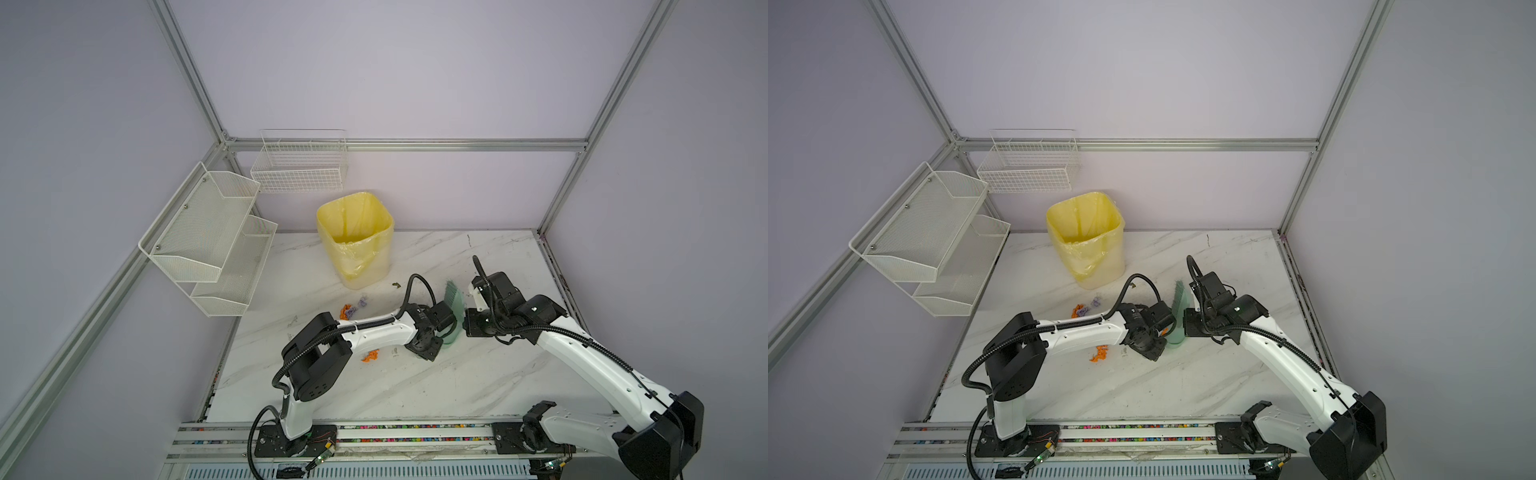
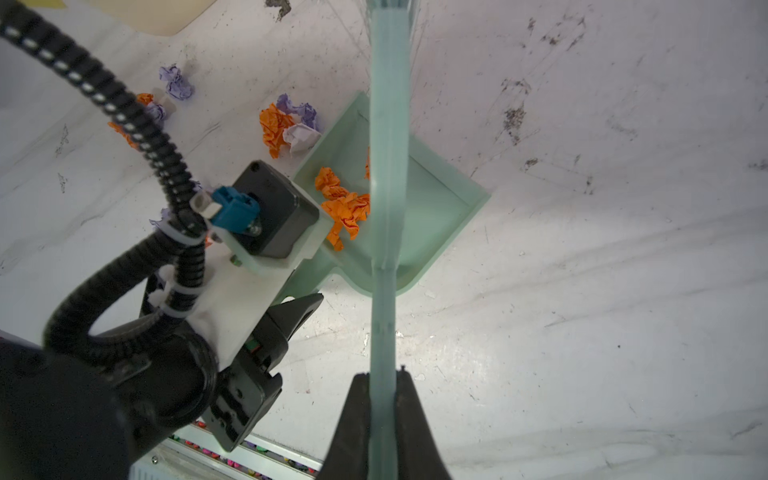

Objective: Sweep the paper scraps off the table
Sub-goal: 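Sweep orange scraps with the brush into the dustpan held by the left gripper, then draw the brush back with the right gripper away from the dustpan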

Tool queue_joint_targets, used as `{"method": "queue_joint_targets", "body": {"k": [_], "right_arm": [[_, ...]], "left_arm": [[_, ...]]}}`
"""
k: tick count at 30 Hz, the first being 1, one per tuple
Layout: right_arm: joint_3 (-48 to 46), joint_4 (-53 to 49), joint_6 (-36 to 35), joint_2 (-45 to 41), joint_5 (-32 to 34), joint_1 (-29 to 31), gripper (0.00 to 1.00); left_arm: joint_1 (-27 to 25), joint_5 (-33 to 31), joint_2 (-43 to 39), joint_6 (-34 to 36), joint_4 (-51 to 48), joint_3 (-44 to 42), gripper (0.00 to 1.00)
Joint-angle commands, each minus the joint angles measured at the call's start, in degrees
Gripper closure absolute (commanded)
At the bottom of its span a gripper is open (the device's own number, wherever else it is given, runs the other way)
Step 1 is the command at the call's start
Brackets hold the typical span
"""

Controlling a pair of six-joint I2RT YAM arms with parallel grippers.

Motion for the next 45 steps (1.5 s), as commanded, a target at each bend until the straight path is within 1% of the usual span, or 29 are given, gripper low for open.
{"method": "queue_joint_targets", "body": {"k": [1, 4, 7, 10, 12, 16, 19, 25, 33, 40, 43, 45], "right_arm": [[4.1, 0.4, 0.5, 0.2, 2.8, -0.1, 1.0], [5.3, 0.8, -0.6, 1.3, 0.5, -0.2, 1.0], [4.2, 0.4, -1.0, 2.5, -1.8, -0.2, 1.0], [1.7, 0.4, -1.3, 1.4, -5.4, -0.2, 1.0], [0.0, -0.1, -0.5, -0.3, -6.2, -0.2, 1.0], [-2.6, -2.3, 1.8, -4.4, -2.2, -0.2, 1.0], [-4.3, -2.8, 3.8, -7.1, -2.8, -0.2, 1.0], [-1.5, -5.4, 5.1, -10.5, -0.4, -0.2, 1.0], [3.5, -4.7, 5.2, -9.9, 3.6, -0.2, 1.0], [6.4, -3.2, 3.7, -6.7, 7.9, -0.3, 1.0], [7.1, -1.6, 3.1, -4.7, 9.6, -1.2, 1.0], [7.4, -0.2, 2.0, -3.1, 9.2, -2.6, 1.0]], "left_arm": [[0.1, 0.3, -1.8, -2.0, 3.0, 0.0, 0.92], [0.0, -0.8, -2.1, -2.4, 3.0, 0.0, 0.92], [0.0, -1.6, -2.7, -2.5, 3.2, -0.2, 0.92], [0.0, -2.6, -3.2, -2.6, 3.3, -0.3, 0.93], [0.1, -2.8, -3.6, -2.6, 3.5, -0.5, 0.93], [0.1, -4.0, -4.6, -2.8, 3.6, -0.7, 0.93], [0.1, -5.4, -6.0, -3.3, 4.0, -1.5, 0.93], [0.1, -5.8, -7.4, -3.6, 5.4, -2.0, 0.94], [0.1, -5.4, -7.7, -3.7, 5.4, -2.0, 0.94], [0.2, -5.4, -8.9, -3.5, 4.9, -1.9, 0.94], [0.2, -5.2, -9.0, -3.7, 4.3, -1.3, 0.94], [0.2, -5.0, -9.4, -4.1, 4.2, -1.4, 0.94]]}}
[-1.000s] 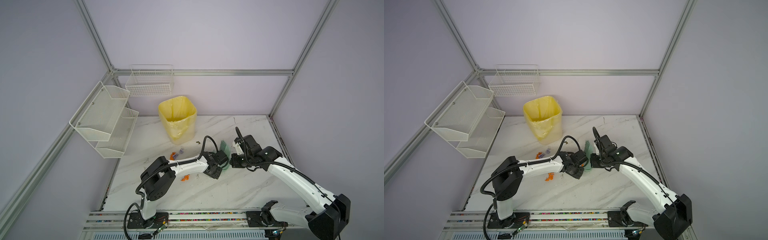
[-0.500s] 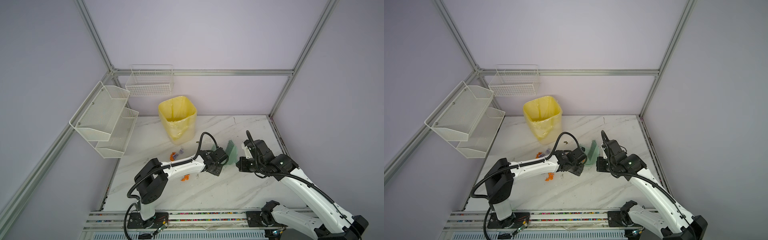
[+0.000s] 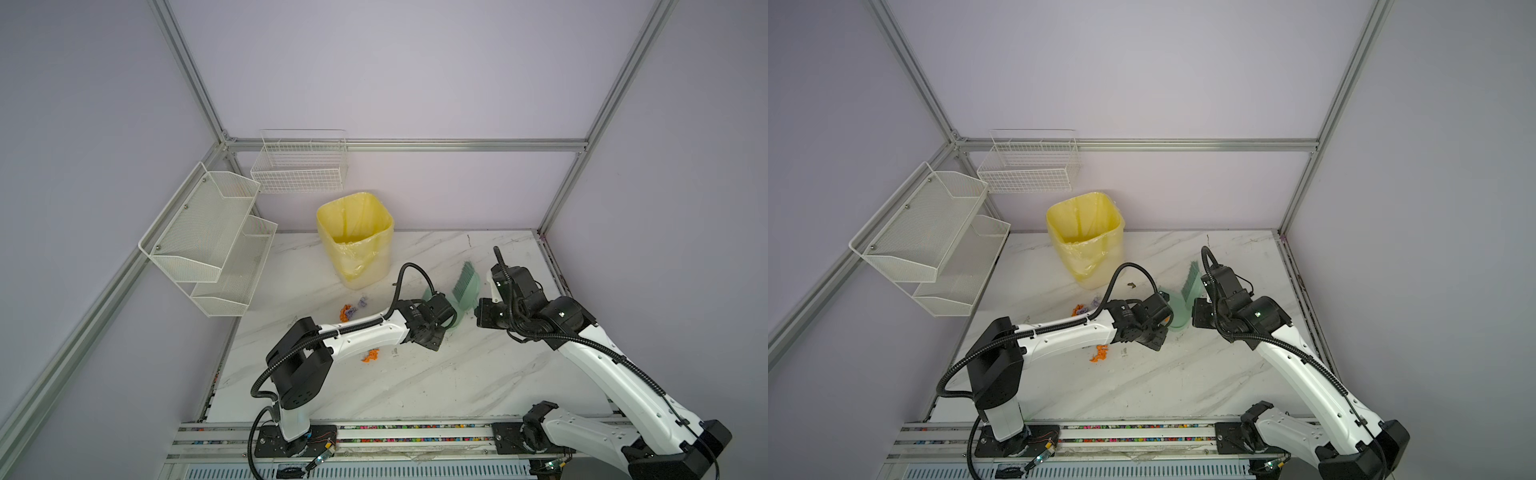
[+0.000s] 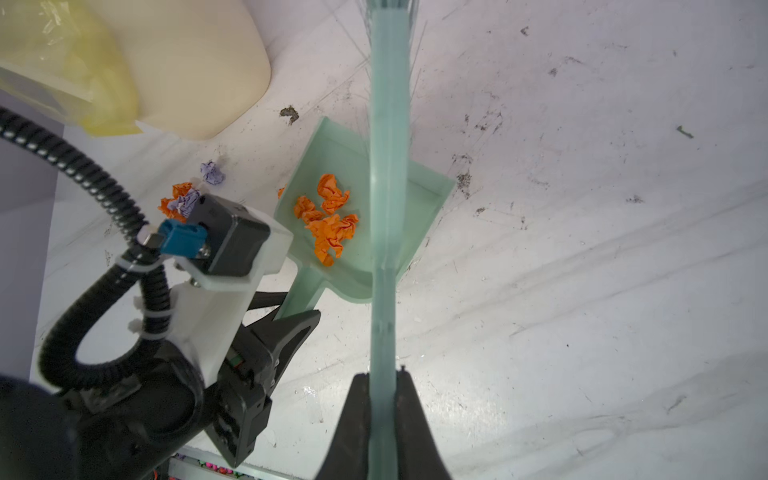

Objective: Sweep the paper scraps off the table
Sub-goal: 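Draw the brush back with the right gripper away from the dustpan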

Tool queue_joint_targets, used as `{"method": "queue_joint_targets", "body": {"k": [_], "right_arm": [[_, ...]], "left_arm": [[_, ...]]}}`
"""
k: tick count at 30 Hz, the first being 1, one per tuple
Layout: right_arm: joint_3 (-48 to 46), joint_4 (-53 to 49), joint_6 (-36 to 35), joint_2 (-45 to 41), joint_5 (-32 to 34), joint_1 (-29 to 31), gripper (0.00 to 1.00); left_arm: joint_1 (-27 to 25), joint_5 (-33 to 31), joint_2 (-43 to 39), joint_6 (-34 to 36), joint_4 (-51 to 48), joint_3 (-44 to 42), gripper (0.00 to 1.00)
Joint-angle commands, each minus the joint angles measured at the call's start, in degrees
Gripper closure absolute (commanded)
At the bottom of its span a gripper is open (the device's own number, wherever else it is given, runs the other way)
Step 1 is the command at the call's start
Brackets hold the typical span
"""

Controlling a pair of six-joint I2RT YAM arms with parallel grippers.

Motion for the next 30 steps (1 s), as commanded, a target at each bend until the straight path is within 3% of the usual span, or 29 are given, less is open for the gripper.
{"method": "queue_joint_targets", "body": {"k": [1, 9, 25, 30], "right_arm": [[1.7, 3.7, -2.4, 2.3, 1.8, -2.6, 1.0], [-0.5, 12.2, -4.4, 5.5, -7.0, -13.2, 1.0], [-10.0, 27.3, 0.2, 7.4, -17.2, -25.5, 1.0], [-13.3, 32.5, 2.6, 7.5, -20.1, -26.4, 1.0]], "left_arm": [[0.2, -0.4, -3.7, -1.4, 0.4, -1.1, 0.94], [0.2, 1.1, -5.2, -2.8, -0.9, -1.1, 0.93], [0.2, 1.5, -4.9, -2.3, -3.1, 3.4, 0.93], [0.3, 2.7, -6.3, -3.6, -3.2, 3.3, 0.93]]}}
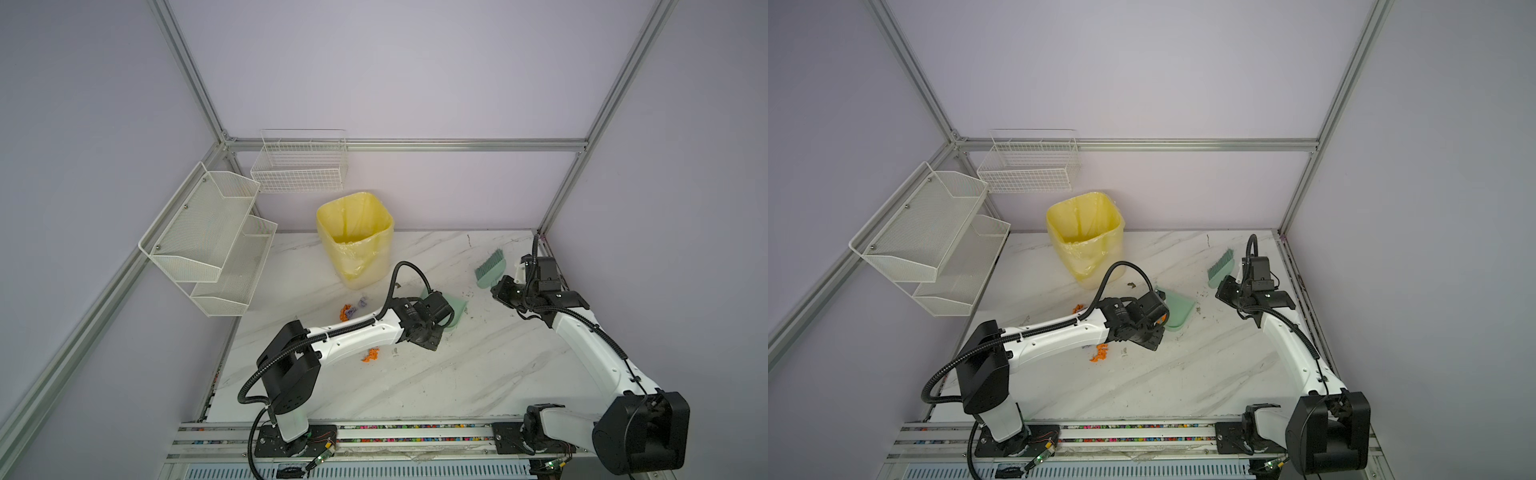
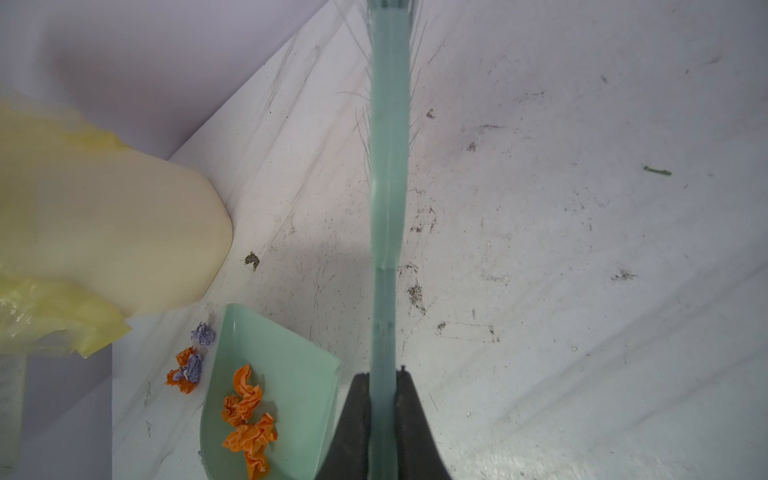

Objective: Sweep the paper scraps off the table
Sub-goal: 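Draw the brush back with the right gripper away from the dustpan, then lift the loaded dustpan with the left gripper up to the yellow bin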

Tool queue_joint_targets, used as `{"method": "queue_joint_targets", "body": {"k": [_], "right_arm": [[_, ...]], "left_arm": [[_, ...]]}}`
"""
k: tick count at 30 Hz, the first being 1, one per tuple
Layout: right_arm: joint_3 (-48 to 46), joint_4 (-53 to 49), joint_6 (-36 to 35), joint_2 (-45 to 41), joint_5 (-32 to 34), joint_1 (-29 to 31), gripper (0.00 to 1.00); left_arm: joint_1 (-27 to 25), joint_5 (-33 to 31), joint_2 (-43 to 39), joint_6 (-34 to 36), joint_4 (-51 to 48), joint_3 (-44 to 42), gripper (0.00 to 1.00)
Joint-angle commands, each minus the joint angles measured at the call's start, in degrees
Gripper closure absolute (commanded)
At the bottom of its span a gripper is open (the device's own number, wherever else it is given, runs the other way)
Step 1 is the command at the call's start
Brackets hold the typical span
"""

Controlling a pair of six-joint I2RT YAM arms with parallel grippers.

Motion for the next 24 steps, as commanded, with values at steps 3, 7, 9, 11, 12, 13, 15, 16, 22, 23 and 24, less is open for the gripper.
{"method": "queue_joint_targets", "body": {"k": [3, 7, 9, 11, 12, 13, 15, 16, 22, 23, 24], "right_arm": [[-2.3, 6.5, 2.3, -0.2, -3.0, 0.0, 1.0], [-6.0, 8.3, 4.1, -2.0, -3.4, 0.0, 1.0], [-7.6, 8.5, 4.5, -3.1, -3.9, 0.0, 1.0], [-8.8, 8.6, 4.6, -4.3, -4.1, 0.0, 1.0], [-9.3, 8.3, 4.7, -4.8, -4.3, 0.0, 1.0], [-9.5, 7.9, 4.6, -5.2, -4.3, 0.0, 1.0], [-9.6, 6.9, 4.1, -5.6, -3.6, 0.0, 1.0], [-9.6, 6.6, 4.0, -5.7, -3.7, 0.0, 1.0], [-8.2, 4.9, 1.6, -4.8, -5.2, 0.0, 1.0], [-7.9, 4.5, 1.0, -4.6, -5.1, 0.0, 1.0], [-7.8, 4.2, 0.6, -4.7, -5.1, 0.0, 1.0]], "left_arm": [[0.5, 1.1, -4.2, -1.6, -0.2, 2.9, 0.93], [1.0, 3.2, -5.9, -1.5, -1.6, 3.4, 0.92], [1.1, 3.7, -6.7, -1.6, -1.8, 3.6, 0.92], [1.4, 4.2, -7.6, -1.8, -1.9, 3.9, 0.92], [1.5, 4.5, -8.1, -1.8, -2.0, 4.2, 0.92], [1.6, 4.8, -8.6, -1.9, -2.1, 4.4, 0.92], [1.6, 4.6, -9.3, -1.7, -2.0, 5.0, 0.91], [1.7, 4.4, -9.6, -1.0, -1.6, 5.3, 0.91], [2.9, 5.0, -9.3, 1.0, -2.0, 9.6, 0.91], [3.2, 5.2, -9.3, 1.1, -2.1, 10.2, 0.91], [3.6, 5.5, -9.2, 1.1, -2.2, 11.0, 0.91]]}}
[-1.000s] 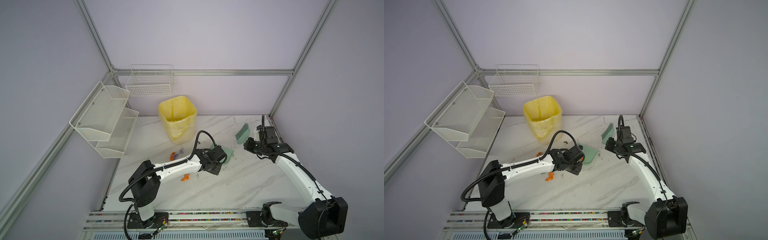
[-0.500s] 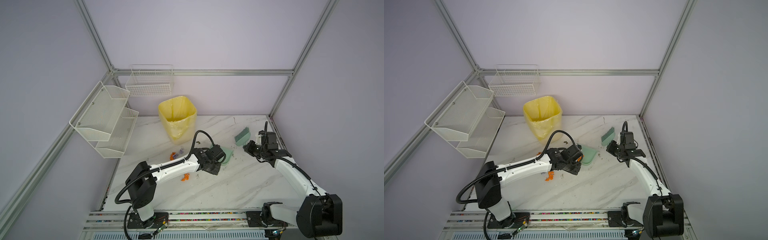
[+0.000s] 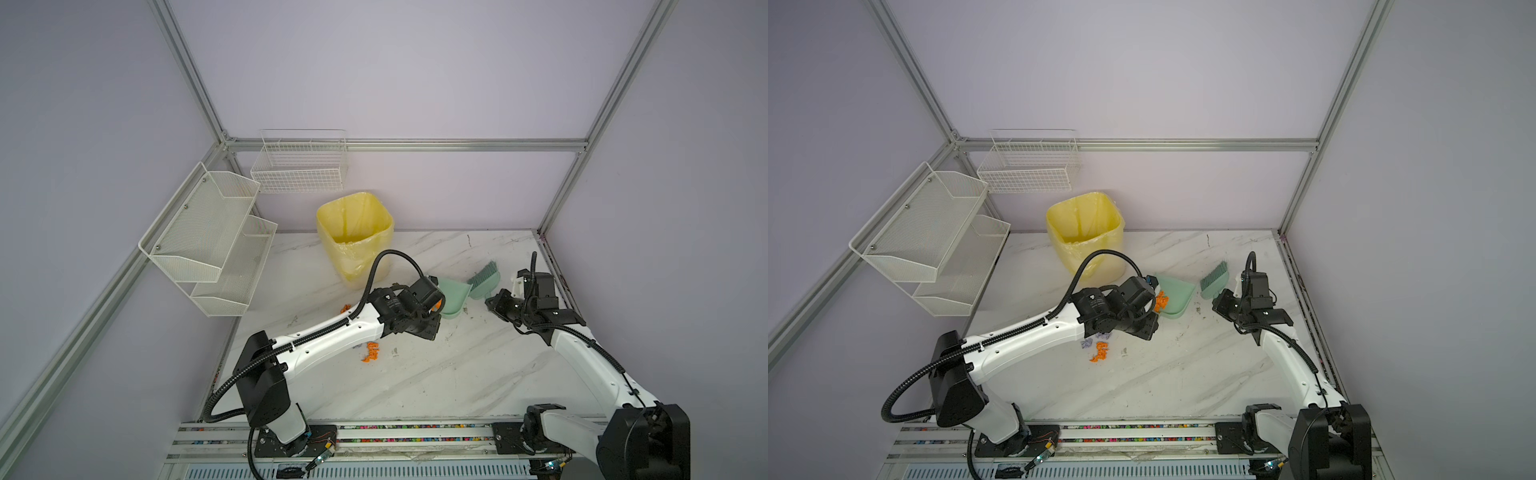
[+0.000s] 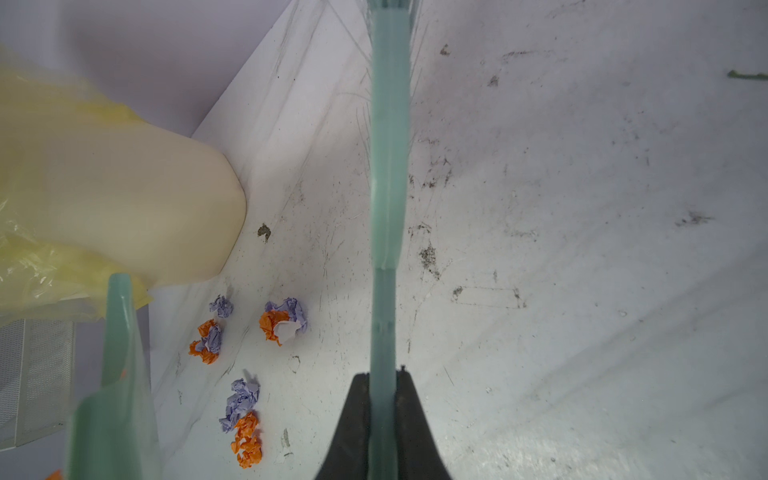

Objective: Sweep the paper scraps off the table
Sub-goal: 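Lift the loaded dustpan with the left gripper up to the yellow bin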

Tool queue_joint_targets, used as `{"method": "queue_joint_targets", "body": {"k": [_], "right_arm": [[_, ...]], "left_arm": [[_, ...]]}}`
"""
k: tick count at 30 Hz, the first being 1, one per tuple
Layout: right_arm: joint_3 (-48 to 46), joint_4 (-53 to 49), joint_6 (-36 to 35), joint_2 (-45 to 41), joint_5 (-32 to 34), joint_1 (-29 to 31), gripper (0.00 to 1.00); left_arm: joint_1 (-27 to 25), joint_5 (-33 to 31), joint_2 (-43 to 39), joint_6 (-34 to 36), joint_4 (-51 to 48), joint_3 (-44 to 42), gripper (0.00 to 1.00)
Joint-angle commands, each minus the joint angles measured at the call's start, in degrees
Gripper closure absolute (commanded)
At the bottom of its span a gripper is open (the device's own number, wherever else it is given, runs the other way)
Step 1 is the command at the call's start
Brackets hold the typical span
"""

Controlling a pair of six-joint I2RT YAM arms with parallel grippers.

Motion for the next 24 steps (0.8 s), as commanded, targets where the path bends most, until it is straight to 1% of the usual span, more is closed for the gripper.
{"method": "queue_joint_targets", "body": {"k": [1, 5, 8, 14, 18, 24], "right_arm": [[2.0, -1.4, -2.2, -0.2, -0.3, -0.1, 1.0], [1.8, -0.9, -2.5, -1.4, 1.3, 0.0, 1.0], [1.8, -0.5, -3.0, -1.1, 1.4, 0.0, 1.0], [2.2, -0.8, -4.6, 1.0, 1.9, 0.0, 1.0], [1.6, 0.0, -4.6, 1.2, 1.7, 0.0, 1.0], [1.9, 0.2, -4.5, 1.4, 1.7, 0.0, 1.0]], "left_arm": [[1.7, 1.6, -1.2, 1.1, 0.7, 7.5, 0.91], [3.8, 4.5, -0.8, 0.8, 0.7, 10.0, 0.91], [5.6, 7.2, -0.3, 0.8, 0.7, 11.7, 0.91], [8.1, 8.8, 0.3, 0.8, 0.7, 14.0, 0.91], [10.0, 12.7, 0.1, -0.1, 1.9, 15.1, 0.91], [11.5, 13.8, -0.1, 0.0, 2.1, 17.1, 0.91]]}}
